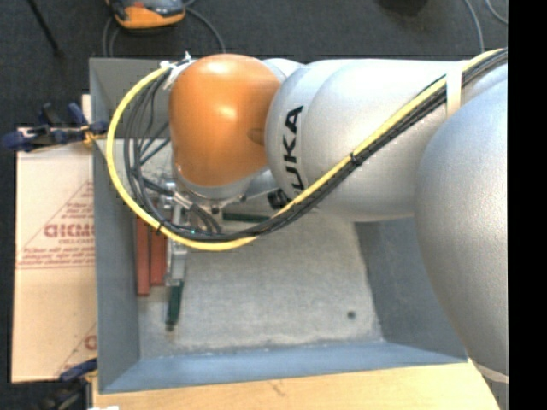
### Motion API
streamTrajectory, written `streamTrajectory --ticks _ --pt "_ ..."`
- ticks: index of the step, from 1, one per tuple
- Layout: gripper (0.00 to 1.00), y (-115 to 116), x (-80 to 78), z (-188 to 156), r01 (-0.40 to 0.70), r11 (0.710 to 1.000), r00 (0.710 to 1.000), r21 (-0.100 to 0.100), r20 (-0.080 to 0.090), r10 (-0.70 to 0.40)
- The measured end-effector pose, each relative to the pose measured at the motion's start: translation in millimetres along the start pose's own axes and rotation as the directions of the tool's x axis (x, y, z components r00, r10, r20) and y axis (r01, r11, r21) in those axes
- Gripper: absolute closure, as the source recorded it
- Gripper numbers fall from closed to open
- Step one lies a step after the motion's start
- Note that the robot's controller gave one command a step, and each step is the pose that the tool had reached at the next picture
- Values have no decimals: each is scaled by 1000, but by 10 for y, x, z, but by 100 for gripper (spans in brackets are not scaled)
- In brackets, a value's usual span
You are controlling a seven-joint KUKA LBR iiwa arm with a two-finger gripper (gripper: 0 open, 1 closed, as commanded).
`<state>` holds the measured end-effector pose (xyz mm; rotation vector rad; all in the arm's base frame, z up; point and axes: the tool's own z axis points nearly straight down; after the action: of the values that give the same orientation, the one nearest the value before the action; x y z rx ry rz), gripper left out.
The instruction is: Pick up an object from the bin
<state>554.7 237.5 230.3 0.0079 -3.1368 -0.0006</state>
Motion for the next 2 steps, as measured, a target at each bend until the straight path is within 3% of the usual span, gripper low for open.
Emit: streamTrajectory --ticks 1,2 --pt "0 -13 -19 -48 -4 1000 1000 -2 8 4" --pt "100 -33 -400 1551 -11 1000 1000 -5 11 11"
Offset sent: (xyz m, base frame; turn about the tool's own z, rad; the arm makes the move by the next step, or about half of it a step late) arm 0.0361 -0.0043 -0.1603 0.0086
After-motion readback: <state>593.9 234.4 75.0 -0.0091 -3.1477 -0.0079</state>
